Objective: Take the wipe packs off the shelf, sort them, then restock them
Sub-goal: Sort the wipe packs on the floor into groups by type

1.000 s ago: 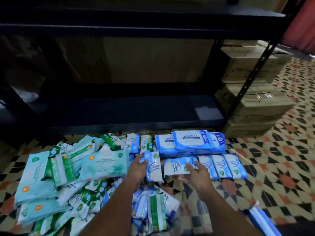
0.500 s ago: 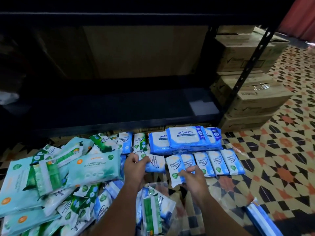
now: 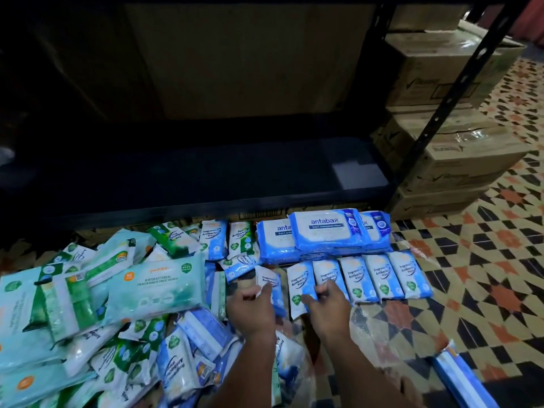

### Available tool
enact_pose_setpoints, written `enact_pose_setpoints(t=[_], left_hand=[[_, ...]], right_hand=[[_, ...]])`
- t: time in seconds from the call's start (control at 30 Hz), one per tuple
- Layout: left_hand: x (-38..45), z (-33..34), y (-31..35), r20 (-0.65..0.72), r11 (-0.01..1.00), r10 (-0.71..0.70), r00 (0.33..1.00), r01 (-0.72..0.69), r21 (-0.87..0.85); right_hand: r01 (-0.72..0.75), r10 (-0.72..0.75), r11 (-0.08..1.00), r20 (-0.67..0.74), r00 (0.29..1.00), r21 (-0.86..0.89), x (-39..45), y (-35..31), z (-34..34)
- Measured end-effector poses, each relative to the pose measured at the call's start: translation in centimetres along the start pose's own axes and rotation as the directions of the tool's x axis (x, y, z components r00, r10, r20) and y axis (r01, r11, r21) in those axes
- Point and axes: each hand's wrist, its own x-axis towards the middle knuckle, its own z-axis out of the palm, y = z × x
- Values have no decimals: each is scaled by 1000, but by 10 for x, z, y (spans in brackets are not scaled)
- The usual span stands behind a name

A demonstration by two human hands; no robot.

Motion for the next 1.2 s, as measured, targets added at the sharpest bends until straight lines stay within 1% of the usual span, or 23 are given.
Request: enact_pose_setpoints(t=[0.07,0.17,0.23,0.3,0.33,0.37,0.47,0.53,0.57,0.63,0.7,0.73,0.77,0.8,0.83,0.9,0.93,0.97,1.0,1.03,1.07,1.1,1.2], left_hand=[[4,-2,-3,72,989,54,996,-63,132],[18,-4,-12,271,895,180,945,-272,353],[25,-3,-16,375,793,220,901,-389,469],[27,0,-16,454,632,270,849,-512,582],[27,2,-14,484,563,275,831,-547,619],[29,4,-14,505,523,266,821,-563,640],[31,7,-11,539,488,225,811,-573,659],[30,9,-11,575,389,232,784,-617,684],[29,9,-11,601,313,239,762,-647,695],[26,9,-13,679,118,267,684,-723,681],[21,8,-14,796,-68,256,549,-811,581],[20,8,-18,850,-135,236,472,-850,509],[20,7,-25,889,-163,216,403,-883,440],[21,6,-31,911,-168,194,365,-902,397],[24,5,-38,920,-189,174,352,-905,382],[28,7,-48,914,-211,138,381,-891,403],[26,9,-48,902,-177,139,409,-886,429],[24,12,-48,893,-153,155,422,-883,444],[20,15,-45,895,-131,138,425,-888,441],[18,18,-46,901,-153,124,415,-889,431],[17,20,-44,907,-174,64,417,-890,421],[17,22,-40,903,-168,26,429,-889,427],[18,24,-35,900,-203,8,435,-881,428]], right_hand=[[80,-84,985,-19,996,-156,6,3,5],[165,-178,910,2,984,-380,15,9,10],[202,-208,843,45,977,-499,17,13,11],[235,-241,768,71,968,-595,17,18,12],[259,-271,734,78,959,-628,17,21,11],[280,-297,702,88,951,-655,18,24,11],[299,-316,661,106,943,-689,20,30,8],[299,-323,668,97,942,-682,21,30,7],[301,-332,673,88,939,-675,22,30,7],[292,-331,679,74,941,-673,24,30,6],[244,-294,685,46,955,-686,25,32,4],[204,-257,692,28,966,-692,25,33,2],[160,-208,703,15,978,-692,26,34,-1],[121,-156,711,13,988,-693,26,37,-4],[97,-112,709,25,993,-698,25,38,-6],[87,-64,712,60,996,-697,24,42,-8],[91,-55,715,74,996,-693,24,42,-9],[98,-53,713,85,995,-695,24,42,-8],[105,-54,704,95,994,-702,25,43,-8],[117,-58,693,107,993,-711,26,42,-8],[131,-62,681,121,991,-720,26,41,-9],[140,-64,673,131,989,-727,26,41,-10],[171,-76,656,161,984,-735,28,39,-18]])
